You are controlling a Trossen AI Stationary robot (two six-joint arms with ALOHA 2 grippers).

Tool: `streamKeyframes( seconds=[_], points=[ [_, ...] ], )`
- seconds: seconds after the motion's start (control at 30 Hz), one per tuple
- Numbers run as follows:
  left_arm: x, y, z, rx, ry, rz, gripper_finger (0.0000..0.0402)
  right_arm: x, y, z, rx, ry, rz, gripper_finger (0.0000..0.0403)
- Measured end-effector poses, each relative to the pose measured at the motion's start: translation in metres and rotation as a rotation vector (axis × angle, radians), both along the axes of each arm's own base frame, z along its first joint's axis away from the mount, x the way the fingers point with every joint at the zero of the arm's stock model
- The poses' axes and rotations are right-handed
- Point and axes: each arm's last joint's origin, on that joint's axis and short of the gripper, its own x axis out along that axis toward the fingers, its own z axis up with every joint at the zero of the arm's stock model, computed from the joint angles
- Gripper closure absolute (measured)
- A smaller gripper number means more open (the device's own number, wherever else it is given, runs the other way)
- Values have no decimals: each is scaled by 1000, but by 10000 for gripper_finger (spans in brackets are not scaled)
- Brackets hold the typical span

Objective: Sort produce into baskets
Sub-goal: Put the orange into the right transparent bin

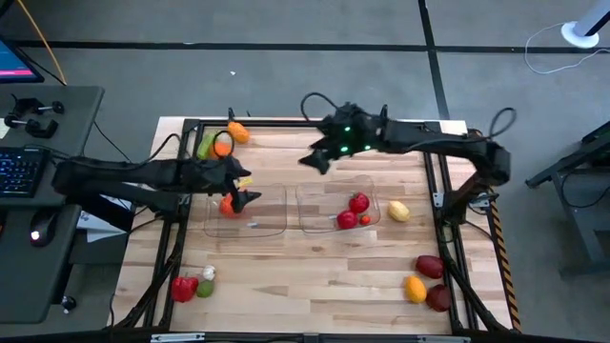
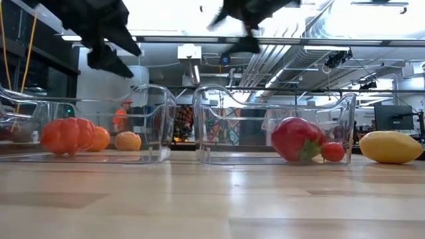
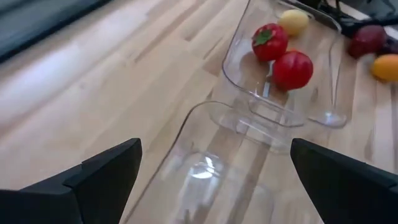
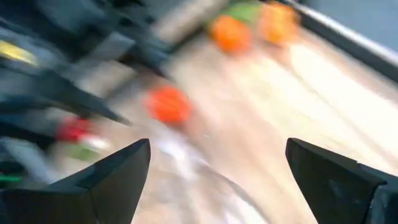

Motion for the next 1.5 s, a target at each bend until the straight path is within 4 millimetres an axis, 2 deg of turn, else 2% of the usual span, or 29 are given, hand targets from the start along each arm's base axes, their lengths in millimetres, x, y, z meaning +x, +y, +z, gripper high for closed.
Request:
streamKeyframes(
  seconds=[0.13, 0.23, 0.3, 0.4, 0.5, 0.57, 0.7, 0.8, 0.9, 1.03, 1.17, 1.3, 1.4, 1.5],
  points=[
    [19, 10, -8, -76, -31, 48, 2, -42, -3, 5, -126, 260, -145, 33],
    [35, 14, -13, -150, -86, 110, 2, -70, -4, 12, -189, 383, -293, 33],
    [42, 14, -17, -164, -96, 97, 2, -82, -5, 16, -210, 422, -352, 33],
    [51, 13, -25, -142, -57, -26, 2, -95, -5, 23, -193, 424, -392, 33],
    [52, 18, -28, -147, 13, -52, 2, -100, -6, 27, -183, 409, -423, 33],
    [47, 31, -21, -126, 93, 25, 2, -101, -8, 27, -190, 408, -440, 33],
    [28, 66, 3, 35, 308, 212, 2, -102, -15, 26, -196, 413, -476, 33],
    [16, 98, 24, 104, 346, 388, 2, -100, -21, 23, -192, 427, -489, 33],
    [3, 126, 31, 73, 362, 514, 2, -98, -24, 19, -182, 441, -483, 33],
    [-11, 150, 25, 43, 436, 572, 2, -94, -27, 14, -197, 473, -449, 33],
    [-21, 159, 16, -22, 489, 647, 2, -97, -29, 8, -216, 564, -454, 33],
    [-26, 162, -1, -131, 480, 689, 2, -112, -32, -5, -167, 687, -476, 33],
    [-29, 166, -13, -210, 471, 702, 2, -128, -32, -21, -128, 751, -486, 33],
    [-31, 174, -18, -257, 463, 695, 2, -143, -28, -42, -87, 760, -485, 33]
  ],
)
